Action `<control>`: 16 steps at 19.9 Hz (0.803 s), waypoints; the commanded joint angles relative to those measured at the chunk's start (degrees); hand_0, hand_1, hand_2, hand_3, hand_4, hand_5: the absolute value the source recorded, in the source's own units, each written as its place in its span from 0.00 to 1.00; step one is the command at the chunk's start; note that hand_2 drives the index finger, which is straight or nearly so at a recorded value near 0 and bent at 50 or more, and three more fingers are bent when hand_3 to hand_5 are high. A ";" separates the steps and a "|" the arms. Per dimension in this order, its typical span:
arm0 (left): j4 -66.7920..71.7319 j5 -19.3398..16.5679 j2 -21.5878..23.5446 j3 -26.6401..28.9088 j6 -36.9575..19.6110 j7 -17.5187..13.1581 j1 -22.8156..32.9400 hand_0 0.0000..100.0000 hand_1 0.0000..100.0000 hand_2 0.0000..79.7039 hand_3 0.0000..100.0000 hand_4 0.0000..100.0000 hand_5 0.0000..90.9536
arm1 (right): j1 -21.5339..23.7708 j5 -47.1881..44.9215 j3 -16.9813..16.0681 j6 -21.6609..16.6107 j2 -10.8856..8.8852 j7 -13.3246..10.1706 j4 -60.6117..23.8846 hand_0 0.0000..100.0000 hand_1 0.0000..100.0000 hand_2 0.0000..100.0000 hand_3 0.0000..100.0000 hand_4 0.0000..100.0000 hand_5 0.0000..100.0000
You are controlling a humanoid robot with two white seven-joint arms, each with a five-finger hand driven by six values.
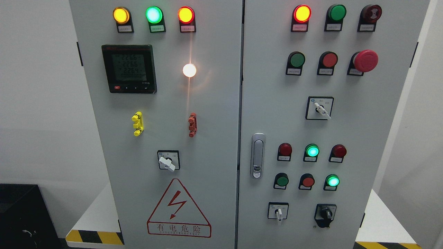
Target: Flip black knob to close circuit
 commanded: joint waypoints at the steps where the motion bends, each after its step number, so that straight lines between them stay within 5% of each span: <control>1: -1.67 0.00 -0.02 0.00 0.00 -0.03 1.32 0.12 0.56 0.00 0.00 0.00 0.00 | -0.03 -1.32 0.09 -0.82 0.00 0.05 0.44 0.00 0.06 0.00 0.00 0.00 0.00; 10: -1.67 0.00 0.07 0.00 0.00 -0.03 1.32 0.12 0.56 0.00 0.00 0.00 0.00 | -0.03 -1.14 -2.20 -0.90 0.00 0.13 0.17 0.00 0.06 0.00 0.00 0.00 0.00; 16: -1.67 0.00 -0.02 0.00 0.00 -0.03 1.32 0.12 0.56 0.00 0.00 0.00 0.00 | -1.87 -1.23 -3.87 -4.41 -0.27 1.01 -0.35 0.00 0.06 0.00 0.00 0.00 0.00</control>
